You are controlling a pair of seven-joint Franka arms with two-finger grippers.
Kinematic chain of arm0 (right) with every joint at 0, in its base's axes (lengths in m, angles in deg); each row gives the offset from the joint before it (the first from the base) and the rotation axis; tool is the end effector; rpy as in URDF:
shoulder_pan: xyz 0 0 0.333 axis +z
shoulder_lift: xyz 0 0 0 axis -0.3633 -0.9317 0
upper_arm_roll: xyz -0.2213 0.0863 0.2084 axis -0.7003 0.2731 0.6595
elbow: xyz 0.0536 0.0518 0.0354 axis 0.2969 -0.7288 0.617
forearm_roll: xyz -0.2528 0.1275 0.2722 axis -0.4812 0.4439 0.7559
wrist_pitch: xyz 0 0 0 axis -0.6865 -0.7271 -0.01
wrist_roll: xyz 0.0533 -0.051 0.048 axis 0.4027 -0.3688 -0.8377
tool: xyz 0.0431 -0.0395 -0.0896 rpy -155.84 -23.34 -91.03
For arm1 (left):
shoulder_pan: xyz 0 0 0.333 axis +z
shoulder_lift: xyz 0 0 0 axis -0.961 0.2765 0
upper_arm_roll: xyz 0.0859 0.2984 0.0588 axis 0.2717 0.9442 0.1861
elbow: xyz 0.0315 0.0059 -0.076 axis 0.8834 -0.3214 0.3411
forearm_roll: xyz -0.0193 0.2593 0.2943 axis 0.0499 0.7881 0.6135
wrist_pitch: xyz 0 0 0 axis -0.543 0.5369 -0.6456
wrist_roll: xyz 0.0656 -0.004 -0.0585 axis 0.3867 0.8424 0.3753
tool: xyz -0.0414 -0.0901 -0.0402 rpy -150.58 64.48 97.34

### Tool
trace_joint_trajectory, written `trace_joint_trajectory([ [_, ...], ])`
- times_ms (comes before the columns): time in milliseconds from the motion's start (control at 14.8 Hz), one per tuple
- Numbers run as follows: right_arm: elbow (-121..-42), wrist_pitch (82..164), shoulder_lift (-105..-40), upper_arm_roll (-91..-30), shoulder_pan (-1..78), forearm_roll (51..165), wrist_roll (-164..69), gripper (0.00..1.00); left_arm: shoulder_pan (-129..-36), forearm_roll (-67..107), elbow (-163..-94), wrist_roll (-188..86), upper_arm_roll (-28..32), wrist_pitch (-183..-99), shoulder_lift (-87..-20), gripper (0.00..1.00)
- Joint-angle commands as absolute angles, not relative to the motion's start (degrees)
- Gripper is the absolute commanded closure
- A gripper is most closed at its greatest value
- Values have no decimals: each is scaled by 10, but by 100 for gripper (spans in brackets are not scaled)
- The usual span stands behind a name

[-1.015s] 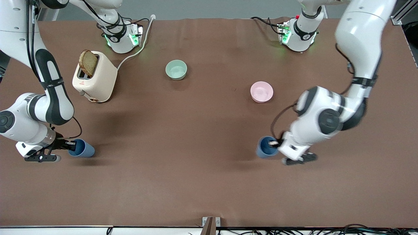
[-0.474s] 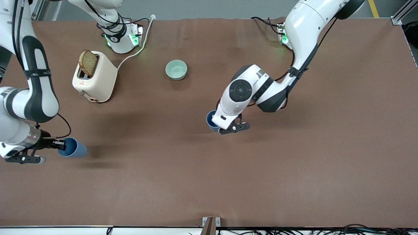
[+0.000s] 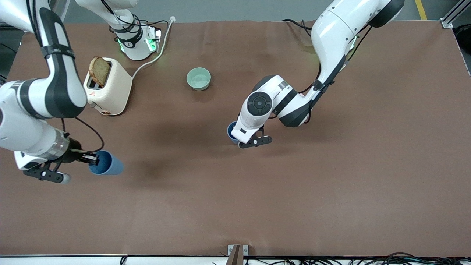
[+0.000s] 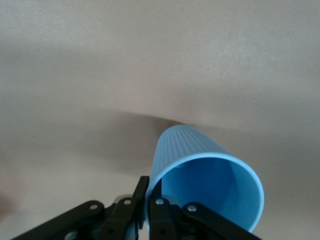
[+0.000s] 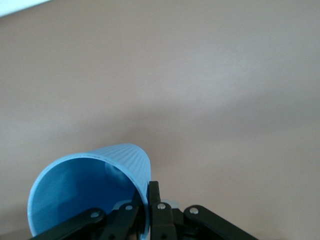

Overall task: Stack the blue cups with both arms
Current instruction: 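Carry the left cup to the table middle while the right gripper follows, then release the left cup while the right gripper lowers its cup into it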

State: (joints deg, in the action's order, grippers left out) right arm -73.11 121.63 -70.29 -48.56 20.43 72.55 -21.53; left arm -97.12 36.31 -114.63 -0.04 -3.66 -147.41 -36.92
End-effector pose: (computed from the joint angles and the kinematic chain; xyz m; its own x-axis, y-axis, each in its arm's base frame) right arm 0.6696 0.0591 0.4300 0.9603 -0.2787 0.0164 -0.2768 -0.9582 -0.0725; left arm 0.5246 -0.4819 0.2618 0.9686 0.1950 -0.1545 0.2094 -0.9743 0.0831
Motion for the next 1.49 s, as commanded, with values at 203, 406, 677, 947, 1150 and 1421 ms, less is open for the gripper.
trace_joint_trajectory([
  [203,-719,1185,-693,-352,200,717,-5,99,-995,372,-1120,41,-7,-1486,-363,0],
  [406,-724,1180,-692,-290,209,675,100,99,-985,372,-1094,40,8,-1420,-414,0],
  [677,-727,1170,-695,-225,236,663,200,99,-941,372,-1074,-39,61,-1297,-522,0],
  [947,-719,1177,-734,-212,300,591,284,99,-822,373,-1075,-180,61,-1240,-611,0],
  [1150,-712,1214,-767,-212,325,573,324,99,-770,372,-1075,-302,61,-1200,-657,0],
  [1421,-706,1241,-802,-212,341,546,360,99,-708,363,-1078,-412,59,-1142,-721,0],
])
